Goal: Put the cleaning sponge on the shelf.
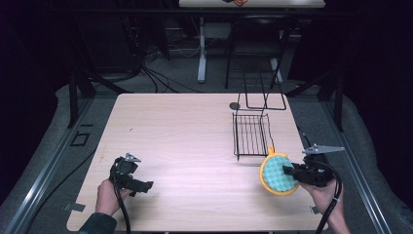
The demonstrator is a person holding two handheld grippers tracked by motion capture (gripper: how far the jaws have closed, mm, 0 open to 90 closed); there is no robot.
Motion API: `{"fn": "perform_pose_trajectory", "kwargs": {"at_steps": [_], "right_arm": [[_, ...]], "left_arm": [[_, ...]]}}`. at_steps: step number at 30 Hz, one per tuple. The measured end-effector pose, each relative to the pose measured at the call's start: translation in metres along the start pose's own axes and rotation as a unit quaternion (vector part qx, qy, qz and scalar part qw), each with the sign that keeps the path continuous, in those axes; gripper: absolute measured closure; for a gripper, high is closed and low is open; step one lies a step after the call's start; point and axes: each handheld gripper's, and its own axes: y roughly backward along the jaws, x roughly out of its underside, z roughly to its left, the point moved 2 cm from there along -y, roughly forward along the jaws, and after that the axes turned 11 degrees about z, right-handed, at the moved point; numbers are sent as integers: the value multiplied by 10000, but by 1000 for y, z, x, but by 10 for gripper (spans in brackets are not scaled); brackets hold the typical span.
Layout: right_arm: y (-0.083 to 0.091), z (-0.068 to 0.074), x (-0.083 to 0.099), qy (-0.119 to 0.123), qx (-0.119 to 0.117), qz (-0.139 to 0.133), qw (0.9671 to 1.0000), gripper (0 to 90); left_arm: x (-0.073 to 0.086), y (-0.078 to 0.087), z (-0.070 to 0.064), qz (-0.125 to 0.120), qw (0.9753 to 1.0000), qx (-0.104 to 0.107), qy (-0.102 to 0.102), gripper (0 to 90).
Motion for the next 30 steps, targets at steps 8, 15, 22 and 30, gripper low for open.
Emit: {"fn": "perform_pose_trajectory", "kwargs": {"at_steps": [8,15,22,30], "right_arm": [[-2,0,-12,19,13,-50,10000,714],[-3,1,-23,63,59,-117,9999,713],[-6,2,-34,97,81,-169,9998,713],[-13,4,-57,127,127,-353,9992,714]], "left_arm": [[0,-1,1,-1,10000,-31,40,3],[0,0,1,-13,10000,-30,47,3],[0,0,1,-17,10000,-19,48,3],[1,1,1,-17,10000,-18,74,3]]}}
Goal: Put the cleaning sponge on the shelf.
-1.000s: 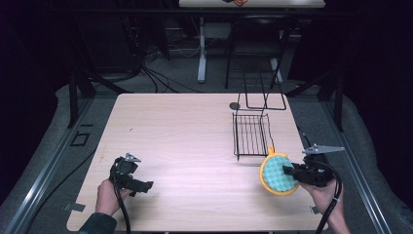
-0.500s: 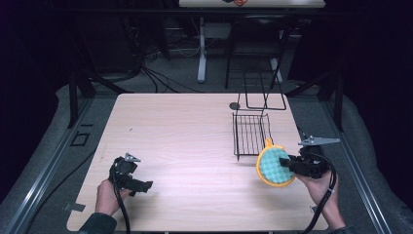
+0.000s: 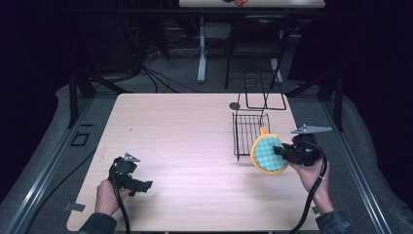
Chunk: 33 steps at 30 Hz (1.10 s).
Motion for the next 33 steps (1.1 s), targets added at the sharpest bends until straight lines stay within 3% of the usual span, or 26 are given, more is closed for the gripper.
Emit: {"fn": "perform_pose_trajectory", "kwargs": {"at_steps": [14,33], "right_arm": [[-21,-4,-29,-153,102,-164,9997,714],[-45,-5,-37,-428,117,-331,9985,710]], "left_arm": [[0,1,0,-28,10000,3,-14,3],[-1,0,0,-62,10000,13,12,3]]}}
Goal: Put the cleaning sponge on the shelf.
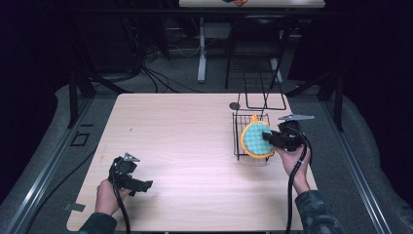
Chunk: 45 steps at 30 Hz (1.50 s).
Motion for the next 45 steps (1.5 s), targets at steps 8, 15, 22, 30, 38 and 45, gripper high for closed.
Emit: {"fn": "perform_pose_trajectory", "kwargs": {"at_steps": [8,15,22,30,38,45], "right_arm": [[-5,-1,-2,-44,36,-41,10000,709],[-12,-3,-3,-177,41,-107,9998,706],[-19,-5,-4,-232,119,-139,9996,704],[-30,-8,-6,-362,176,-111,9991,702],[-38,-12,-6,-417,228,-31,9989,698],[-50,-14,-5,-488,263,66,9984,692]], "left_arm": [[0,1,-1,28,10000,4,-41,3],[0,1,-1,16,10000,10,-69,3],[0,0,-1,9,10000,-3,-59,3],[0,0,-1,21,10000,-9,-81,3],[0,0,-1,44,10000,5,-84,3],[1,0,-1,54,9999,3,-94,3]]}}
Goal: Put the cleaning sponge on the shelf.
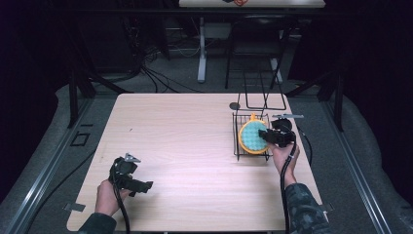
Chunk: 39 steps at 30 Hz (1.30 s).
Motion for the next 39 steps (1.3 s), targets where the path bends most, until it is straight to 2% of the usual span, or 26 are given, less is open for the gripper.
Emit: {"fn": "perform_pose_trajectory", "kwargs": {"at_steps": [7,23,28,30,33,35,39], "right_arm": [[-7,-2,-1,-49,49,38,10000,684],[-22,-7,-3,21,236,105,9997,666],[-26,-8,-3,-62,206,144,9997,617],[-25,-8,-3,-19,213,116,9997,570],[-24,-8,-3,3,205,107,9997,546],[-21,-7,-3,28,217,94,9997,469],[-16,-7,-3,39,170,66,9998,388]], "left_arm": [[0,0,0,13,10000,7,-15,3],[0,0,0,11,10000,8,-19,3],[0,0,0,9,10000,12,-14,3],[0,0,0,15,10000,10,-18,3],[0,0,0,14,10000,12,-18,3],[0,0,0,-5,10000,-4,-8,3],[1,0,0,-7,10000,-4,16,3]]}}
